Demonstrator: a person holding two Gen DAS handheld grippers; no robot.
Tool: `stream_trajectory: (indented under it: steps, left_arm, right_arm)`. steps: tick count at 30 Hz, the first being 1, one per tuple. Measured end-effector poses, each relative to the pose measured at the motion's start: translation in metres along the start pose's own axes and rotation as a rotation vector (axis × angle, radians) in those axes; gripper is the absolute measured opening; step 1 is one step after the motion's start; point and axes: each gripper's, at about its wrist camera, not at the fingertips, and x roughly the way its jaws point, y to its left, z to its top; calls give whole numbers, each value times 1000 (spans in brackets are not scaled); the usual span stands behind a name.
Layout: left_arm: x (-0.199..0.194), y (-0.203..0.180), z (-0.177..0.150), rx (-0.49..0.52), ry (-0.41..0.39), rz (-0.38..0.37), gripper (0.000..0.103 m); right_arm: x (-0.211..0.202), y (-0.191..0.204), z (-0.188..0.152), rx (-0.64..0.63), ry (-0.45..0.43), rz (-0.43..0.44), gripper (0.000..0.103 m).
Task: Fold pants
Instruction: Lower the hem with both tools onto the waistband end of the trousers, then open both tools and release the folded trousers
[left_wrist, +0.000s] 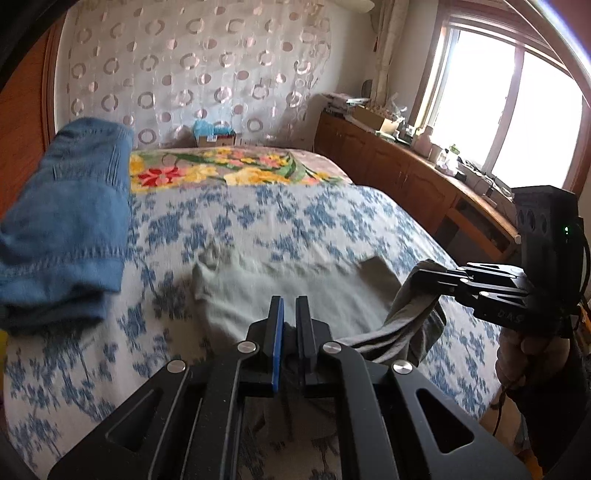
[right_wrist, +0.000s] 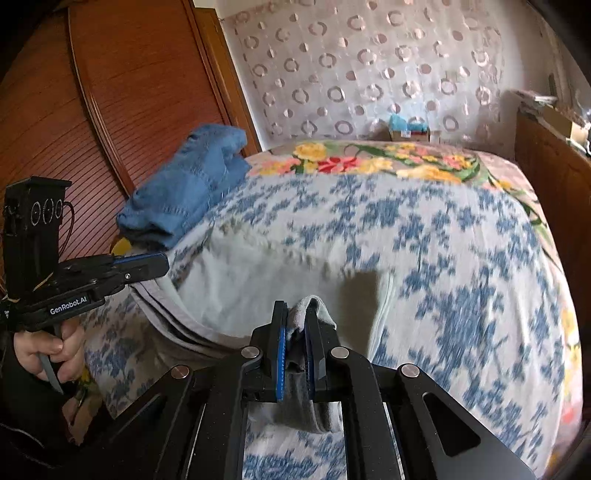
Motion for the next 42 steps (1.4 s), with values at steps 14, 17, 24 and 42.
stream_trajectory:
  steps: [14,17,24,42]
  left_arm:
    - [30,12,35,20,-17,24,7]
    - [38,15,33,16,2,34,7]
    - [34,18,27,8,-9,66,30]
    - [15,24,-21,10,60,83,67]
  right_arm:
    - [33,-17,28,19,2,-76,8]
    - [44,-22,29,30,25,-80,8]
    - [52,-25,31,40,53,-67,14]
    - [9,-21,-6,-7,89,-89,47]
